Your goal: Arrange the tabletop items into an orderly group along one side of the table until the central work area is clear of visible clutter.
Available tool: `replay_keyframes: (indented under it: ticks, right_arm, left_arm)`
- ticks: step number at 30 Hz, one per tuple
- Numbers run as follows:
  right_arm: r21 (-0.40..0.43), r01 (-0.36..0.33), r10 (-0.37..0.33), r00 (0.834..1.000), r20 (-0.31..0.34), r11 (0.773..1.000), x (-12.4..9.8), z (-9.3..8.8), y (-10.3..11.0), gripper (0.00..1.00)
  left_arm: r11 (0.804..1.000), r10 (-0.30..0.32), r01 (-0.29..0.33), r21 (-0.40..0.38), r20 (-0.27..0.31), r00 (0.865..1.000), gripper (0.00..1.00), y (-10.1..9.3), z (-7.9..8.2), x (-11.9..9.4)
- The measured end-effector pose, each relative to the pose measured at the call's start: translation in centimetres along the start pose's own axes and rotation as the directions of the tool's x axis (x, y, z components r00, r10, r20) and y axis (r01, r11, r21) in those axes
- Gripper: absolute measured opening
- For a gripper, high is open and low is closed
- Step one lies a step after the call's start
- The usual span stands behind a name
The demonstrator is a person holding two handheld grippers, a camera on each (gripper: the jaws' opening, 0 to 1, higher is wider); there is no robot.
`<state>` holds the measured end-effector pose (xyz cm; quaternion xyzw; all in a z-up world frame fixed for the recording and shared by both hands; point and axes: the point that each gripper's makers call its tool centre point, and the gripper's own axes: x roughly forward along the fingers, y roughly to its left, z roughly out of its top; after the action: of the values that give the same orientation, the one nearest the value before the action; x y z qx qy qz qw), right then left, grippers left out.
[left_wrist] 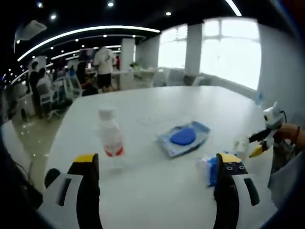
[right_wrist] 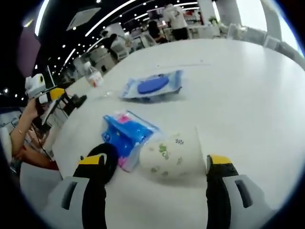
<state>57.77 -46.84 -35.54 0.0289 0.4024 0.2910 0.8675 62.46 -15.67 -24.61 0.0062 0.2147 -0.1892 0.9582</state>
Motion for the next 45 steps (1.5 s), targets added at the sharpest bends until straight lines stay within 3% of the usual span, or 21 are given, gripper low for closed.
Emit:
replay_keyframes:
  ticks: [4, 8, 13, 17, 20, 25, 37, 45]
  right_arm:
    - [-0.046, 0.011, -0.01, 1.0, 0.016, 0.999, -0.4, 0.5, 0.1, 0.72]
    - [-0.004, -0.03, 0.03, 0.999, 0.025, 1.0, -0.3, 0.6, 0.7, 0.56]
    - [-0.027, -0.033, 0.034, 0.999, 0.02, 0.999, -0.2, 0.6, 1.1, 0.42]
    - [-0.017, -0.052, 0.052, 0.998, 0.029, 0.999, -0.2, 0.8, 1.4, 0.21]
    - [-0.013, -0.065, 0.065, 0.997, 0.036, 0.998, -0.2, 0.9, 1.8, 0.1]
    - [-0.013, -0.09, 0.09, 0.995, 0.035, 0.996, -0.1, 0.9, 2.4, 0.01]
    - [-0.045, -0.092, 0.094, 0.994, 0.047, 0.995, -0.5, 1.7, 3.3, 0.01]
    - [-0.073, -0.157, 0.163, 0.983, 0.087, 0.985, -1.3, 3.4, 6.0, 0.01]
  left_arm:
    - [1.0, -0.029, 0.029, 0.008, -0.019, 0.999, 0.99, -1.0, -0.5, -0.3]
    - [0.999, -0.035, 0.035, 0.023, -0.02, 0.999, 0.99, -1.5, -0.7, -0.6]
    - [0.997, -0.044, 0.046, 0.054, -0.031, 0.999, 0.99, -2.0, -0.7, -1.2]
    - [0.996, -0.068, 0.07, 0.06, -0.032, 0.997, 0.99, -2.6, -0.7, -1.4]
    - [0.995, -0.077, 0.079, 0.055, -0.028, 0.997, 0.99, -2.9, -0.7, -1.7]
    - [0.993, -0.113, 0.113, 0.028, -0.023, 0.993, 0.99, -3.7, -0.6, -2.0]
    - [0.985, -0.162, 0.163, 0.06, -0.012, 0.987, 0.97, -5.4, -1.3, -2.6]
    - [0.966, -0.233, 0.232, 0.113, -0.012, 0.973, 0.97, -7.9, -1.8, -2.9]
